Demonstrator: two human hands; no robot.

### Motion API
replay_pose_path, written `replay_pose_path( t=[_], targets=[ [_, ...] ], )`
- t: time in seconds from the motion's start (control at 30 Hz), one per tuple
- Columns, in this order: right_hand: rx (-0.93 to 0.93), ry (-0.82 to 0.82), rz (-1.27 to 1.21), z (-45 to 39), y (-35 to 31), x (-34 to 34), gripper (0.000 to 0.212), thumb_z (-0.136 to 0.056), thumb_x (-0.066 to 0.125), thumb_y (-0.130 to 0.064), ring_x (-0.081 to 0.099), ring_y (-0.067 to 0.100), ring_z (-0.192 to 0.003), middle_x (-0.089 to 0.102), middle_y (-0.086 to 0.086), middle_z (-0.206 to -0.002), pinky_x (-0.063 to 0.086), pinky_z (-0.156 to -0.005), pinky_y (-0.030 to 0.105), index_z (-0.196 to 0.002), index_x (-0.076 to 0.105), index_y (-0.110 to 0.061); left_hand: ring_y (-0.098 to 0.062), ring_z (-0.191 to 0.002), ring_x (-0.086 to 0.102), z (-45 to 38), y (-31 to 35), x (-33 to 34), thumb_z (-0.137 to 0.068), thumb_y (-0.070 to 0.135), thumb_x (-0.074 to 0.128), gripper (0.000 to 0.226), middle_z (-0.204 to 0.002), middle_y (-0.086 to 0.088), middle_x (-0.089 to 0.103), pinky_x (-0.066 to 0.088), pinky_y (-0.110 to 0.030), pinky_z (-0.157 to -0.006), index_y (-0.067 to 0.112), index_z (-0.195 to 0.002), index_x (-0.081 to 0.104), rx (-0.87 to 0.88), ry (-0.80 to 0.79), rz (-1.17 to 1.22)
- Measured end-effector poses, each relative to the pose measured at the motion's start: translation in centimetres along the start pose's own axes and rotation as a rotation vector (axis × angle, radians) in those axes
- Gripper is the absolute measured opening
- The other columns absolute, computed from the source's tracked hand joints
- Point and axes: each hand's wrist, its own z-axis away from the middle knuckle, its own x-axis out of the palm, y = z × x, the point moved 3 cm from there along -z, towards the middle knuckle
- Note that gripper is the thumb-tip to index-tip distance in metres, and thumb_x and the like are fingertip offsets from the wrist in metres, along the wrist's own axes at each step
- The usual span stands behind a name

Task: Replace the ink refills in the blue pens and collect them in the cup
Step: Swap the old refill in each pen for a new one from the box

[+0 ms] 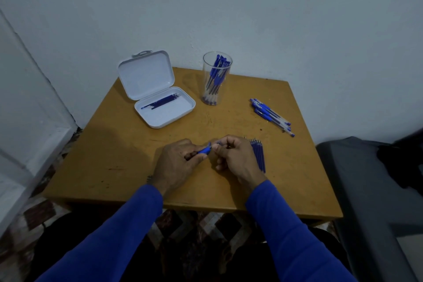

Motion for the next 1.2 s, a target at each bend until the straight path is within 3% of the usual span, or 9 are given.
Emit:
replay_pose_path(
  t=[0.17, 0.27, 0.33, 0.53, 0.67, 0.77, 0.87, 1.03, 1.2],
  targets=[
    [0.004, 0.012, -0.057, -0.3, 0.0, -0.1, 0.027, -0.100, 0.063, -0.029, 0.063, 0.021, -0.066, 0.071, 0.005, -0.090, 0.055, -0.050, 0.031, -0.127, 0.062, -0.023, -0.010, -0.071, 0.058, -0.1, -0.1, -0.4, -0.088, 0.021, 0.077, 0.022, -0.074, 0.015, 0.060, 0.040, -0.011, -0.059, 0.027, -0.109, 0.077, -0.059, 0.104, 0.044],
    [-0.069, 0.139, 0.351, -1.0, 0.0, -0.2, 0.021, -0.103, 0.058, -0.026, 0.063, 0.011, -0.079, 0.068, -0.005, -0.103, 0.058, -0.068, 0.030, -0.121, 0.068, -0.026, -0.010, -0.073, 0.059, -0.1, 0.1, -0.4, -0.088, 0.023, 0.078, 0.024, -0.075, 0.015, 0.061, 0.042, -0.013, -0.059, 0.033, -0.109, 0.074, -0.054, 0.120, 0.046],
    [-0.135, 0.104, 0.566, -1.5, -0.1, 0.3, 0.023, -0.101, 0.061, -0.026, 0.060, 0.005, -0.088, 0.066, -0.009, -0.107, 0.052, -0.077, 0.024, -0.121, 0.072, -0.022, -0.011, -0.076, 0.059, -0.1, 0.1, -0.5, -0.088, 0.025, 0.076, 0.022, -0.076, 0.015, 0.062, 0.044, -0.015, -0.059, 0.031, -0.110, 0.075, -0.059, 0.113, 0.023],
    [-0.130, 0.057, 0.815, -1.8, -0.5, 2.2, 0.025, -0.095, 0.066, -0.036, 0.056, 0.011, -0.092, 0.055, 0.001, -0.117, 0.044, -0.076, 0.022, -0.113, 0.068, -0.018, -0.005, -0.078, 0.059, 0.0, -0.3, -0.2, -0.089, 0.027, 0.075, 0.023, -0.080, 0.017, 0.062, 0.042, -0.011, -0.062, 0.024, -0.112, 0.076, -0.077, 0.084, -0.029],
    [-0.075, 0.096, 0.502, -1.5, -0.4, 1.3, 0.022, -0.092, 0.073, -0.024, 0.060, 0.007, -0.084, 0.064, -0.006, -0.101, 0.042, -0.064, 0.016, -0.109, 0.059, -0.022, -0.008, -0.077, 0.058, -0.1, -0.2, -0.2, -0.090, 0.027, 0.075, 0.023, -0.079, 0.014, 0.062, 0.044, -0.016, -0.061, 0.028, -0.113, 0.075, -0.078, 0.062, -0.022],
    [0.018, 0.167, 0.110, -0.9, 0.0, 0.4, 0.014, -0.096, 0.069, -0.018, 0.066, 0.011, -0.067, 0.074, 0.004, -0.087, 0.049, -0.050, 0.021, -0.105, 0.058, -0.021, -0.009, -0.072, 0.058, -0.1, -0.4, -0.1, -0.089, 0.026, 0.076, 0.023, -0.078, 0.013, 0.062, 0.049, -0.024, -0.062, 0.025, -0.112, 0.077, -0.098, 0.057, -0.010],
    [0.050, 0.227, -0.172, -0.3, -0.1, -0.1, 0.016, -0.097, 0.067, -0.017, 0.064, 0.009, -0.057, 0.076, 0.007, -0.086, 0.051, -0.046, 0.022, -0.110, 0.059, -0.015, -0.006, -0.071, 0.057, 0.0, -0.4, 0.1, -0.088, 0.025, 0.076, 0.023, -0.079, 0.015, 0.062, 0.046, -0.022, -0.063, 0.024, -0.111, 0.077, -0.094, 0.043, -0.010],
    [0.014, 0.198, -0.209, -0.1, 0.1, -0.3, 0.021, -0.096, 0.068, -0.019, 0.063, 0.011, -0.056, 0.076, 0.014, -0.089, 0.050, -0.046, 0.023, -0.114, 0.057, -0.012, -0.006, -0.070, 0.056, -0.1, -0.3, 0.2, -0.089, 0.028, 0.075, 0.024, -0.079, 0.015, 0.060, 0.049, -0.028, -0.063, 0.022, -0.112, 0.077, -0.090, 0.020, -0.037],
    [-0.017, 0.159, -0.181, 0.0, 0.0, -0.3, 0.022, -0.096, 0.069, -0.019, 0.063, 0.012, -0.057, 0.075, 0.016, -0.088, 0.049, -0.046, 0.023, -0.112, 0.057, -0.012, -0.005, -0.071, 0.058, -0.1, -0.2, 0.1, -0.089, 0.028, 0.076, 0.023, -0.077, 0.017, 0.060, 0.043, -0.016, -0.062, 0.024, -0.111, 0.078, -0.095, 0.023, -0.015]
  ],
)
